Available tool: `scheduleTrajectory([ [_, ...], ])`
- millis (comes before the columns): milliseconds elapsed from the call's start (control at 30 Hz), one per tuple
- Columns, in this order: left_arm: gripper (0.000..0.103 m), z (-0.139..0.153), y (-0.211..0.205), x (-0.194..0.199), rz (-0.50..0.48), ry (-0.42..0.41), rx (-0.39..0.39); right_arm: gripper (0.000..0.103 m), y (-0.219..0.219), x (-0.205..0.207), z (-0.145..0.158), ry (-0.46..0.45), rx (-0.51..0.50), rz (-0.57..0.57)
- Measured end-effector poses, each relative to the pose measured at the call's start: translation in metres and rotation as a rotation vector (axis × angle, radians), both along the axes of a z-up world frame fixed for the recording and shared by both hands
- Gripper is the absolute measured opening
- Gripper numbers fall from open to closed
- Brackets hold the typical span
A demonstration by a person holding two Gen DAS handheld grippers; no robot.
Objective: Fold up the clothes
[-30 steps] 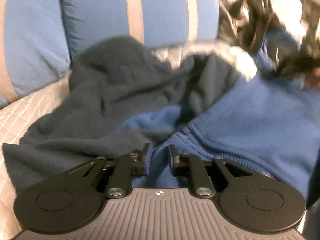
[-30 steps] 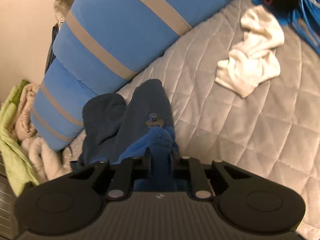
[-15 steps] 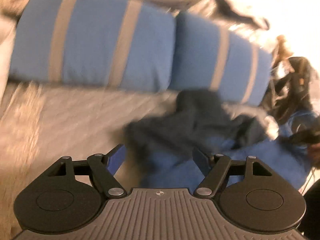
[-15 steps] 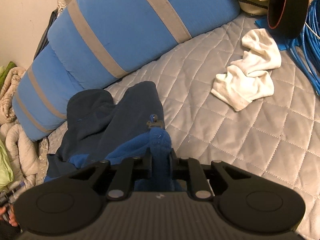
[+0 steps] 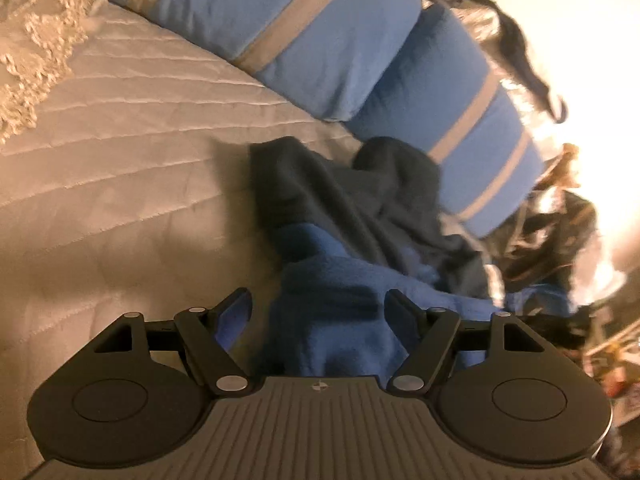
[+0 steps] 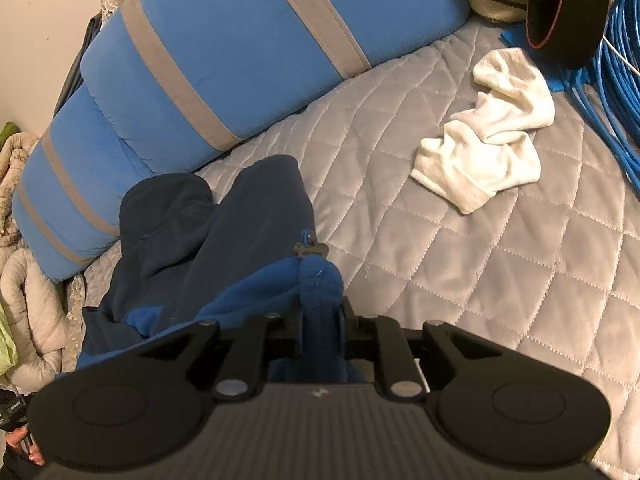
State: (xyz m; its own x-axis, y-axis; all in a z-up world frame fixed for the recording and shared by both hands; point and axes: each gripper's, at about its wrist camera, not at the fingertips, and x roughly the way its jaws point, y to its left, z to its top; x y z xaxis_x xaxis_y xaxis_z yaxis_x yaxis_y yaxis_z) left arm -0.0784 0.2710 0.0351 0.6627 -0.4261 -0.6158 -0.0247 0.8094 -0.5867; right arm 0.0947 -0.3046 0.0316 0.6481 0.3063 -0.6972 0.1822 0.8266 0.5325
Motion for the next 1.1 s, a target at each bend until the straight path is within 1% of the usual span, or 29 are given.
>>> scheduleTrajectory([
  [33,0.049,0.000,-0.004,0.000,-0.002,-0.014,0.014,0.017,0.001,-0.001,0.002,-0.007,-0.009,0.000],
  [67,0.027,0.001,-0.007,0.000,0.001,-0.021,0.028,0.017,0.004,-0.002,0.005,-0.029,-0.036,0.005],
  [133,0.020,0.006,-0.011,-0.003,0.039,-0.028,0.070,0.016,0.013,-0.010,0.019,-0.104,-0.123,0.024],
  [200,0.017,0.017,-0.017,-0.007,0.043,-0.067,0.109,0.016,0.028,-0.022,0.036,-0.190,-0.233,0.049],
  [300,0.016,0.042,-0.023,-0.017,0.049,-0.156,0.157,0.016,0.049,-0.037,0.060,-0.309,-0.385,0.060],
  [333,0.016,0.051,-0.023,-0.020,0.052,-0.187,0.163,0.016,0.052,-0.040,0.066,-0.340,-0.411,0.053],
  [433,0.016,0.076,-0.022,-0.020,0.061,-0.267,0.186,0.016,0.045,-0.037,0.078,-0.374,-0.374,0.013],
  [500,0.016,0.088,-0.024,-0.012,0.052,-0.294,0.234,0.016,0.038,-0.025,0.081,-0.380,-0.350,0.012],
  [567,0.016,0.095,-0.029,0.000,0.045,-0.305,0.295,0.016,0.038,-0.010,0.083,-0.383,-0.367,0.023],
  [633,0.016,0.099,-0.040,0.017,0.026,-0.306,0.388,0.015,0.040,0.007,0.084,-0.383,-0.396,0.032],
  [700,0.015,0.100,-0.047,0.039,0.020,-0.300,0.443,0.015,0.043,0.023,0.084,-0.382,-0.410,0.034],
  [900,0.015,0.101,-0.043,0.094,0.040,-0.312,0.467,0.015,0.029,0.077,0.083,-0.361,-0.347,0.006],
  [967,0.015,0.098,-0.040,0.112,0.047,-0.298,0.460,0.015,0.029,0.094,0.080,-0.356,-0.344,0.007],
  [1100,0.015,0.089,-0.038,0.148,0.056,-0.289,0.479,0.014,0.030,0.123,0.075,-0.355,-0.363,0.014],
])
